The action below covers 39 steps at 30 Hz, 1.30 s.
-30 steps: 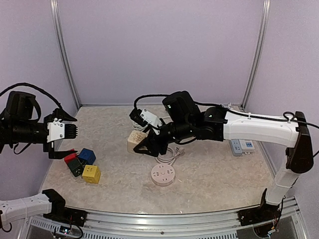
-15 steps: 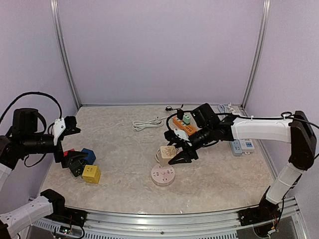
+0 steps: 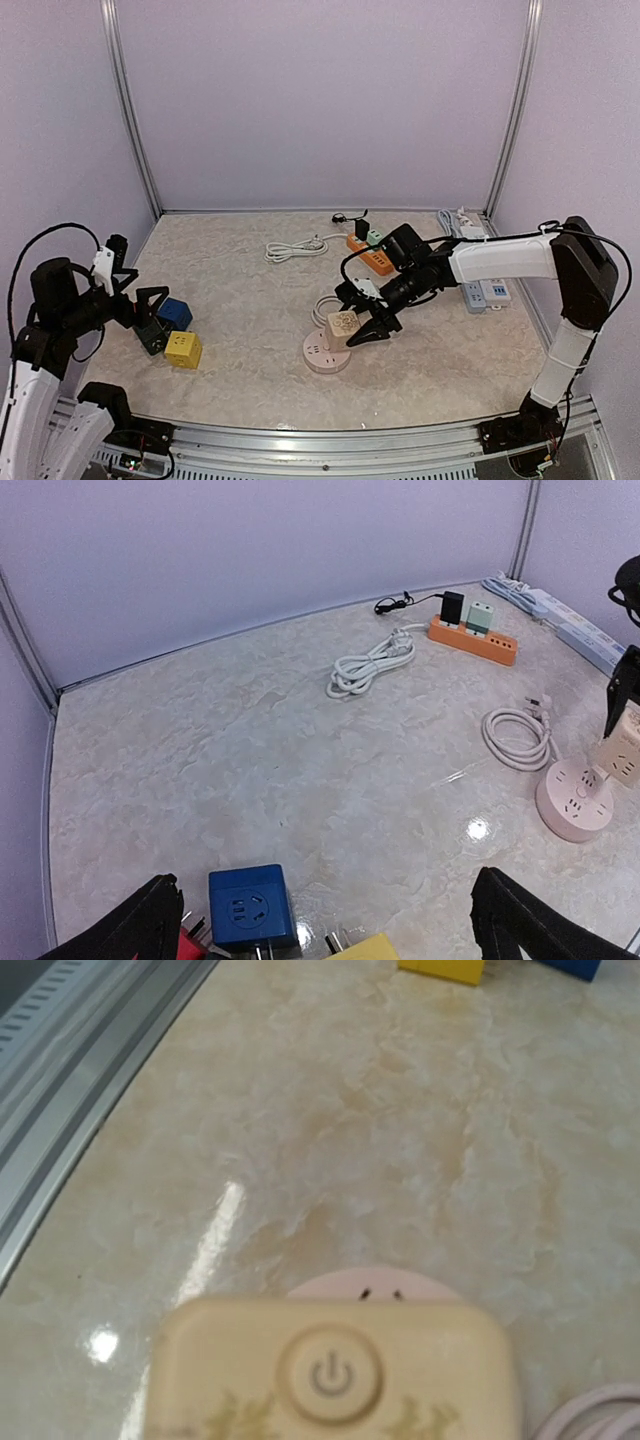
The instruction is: Insert the plug
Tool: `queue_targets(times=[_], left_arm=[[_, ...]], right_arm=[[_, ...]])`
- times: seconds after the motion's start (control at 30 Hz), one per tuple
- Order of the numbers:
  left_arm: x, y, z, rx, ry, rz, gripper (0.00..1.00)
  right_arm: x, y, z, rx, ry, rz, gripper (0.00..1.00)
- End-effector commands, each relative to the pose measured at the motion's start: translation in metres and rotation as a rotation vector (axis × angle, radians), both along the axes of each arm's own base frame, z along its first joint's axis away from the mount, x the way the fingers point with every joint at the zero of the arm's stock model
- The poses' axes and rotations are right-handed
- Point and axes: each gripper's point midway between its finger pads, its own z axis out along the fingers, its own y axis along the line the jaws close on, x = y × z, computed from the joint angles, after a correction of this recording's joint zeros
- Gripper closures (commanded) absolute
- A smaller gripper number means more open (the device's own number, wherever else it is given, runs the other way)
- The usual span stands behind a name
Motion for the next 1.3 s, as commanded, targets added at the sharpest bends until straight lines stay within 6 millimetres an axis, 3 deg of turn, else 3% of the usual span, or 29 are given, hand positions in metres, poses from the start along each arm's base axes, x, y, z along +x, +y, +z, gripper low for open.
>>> queue_targets(times=[0.0,0.23,0.5,1.27], left_arm=[[0.013,0.021,0.000,-0.072,-0.044,0.128,0.01],[0.015,0.034,-0.019,-0.096,-0.018,0.191,0.01],[0.017,0.044,-0.017,-0.114,-0.036,0.233,0.01],[0.017,0.045,-0.017,-0.118,-0.040,0.236,0.01]], right_arm=[[-0.003,-0.005,0.002,0.048,0.016,0.009,1.00],[-0.002,-0.009,-0.008,0.023,0.032,0.012,1.00],[0.011,-0.001,-0.016,0.038,0.029,-0.002,1.00],[0.022,-0.008,-0.036,-0.048,0.016,-0.019,1.00]])
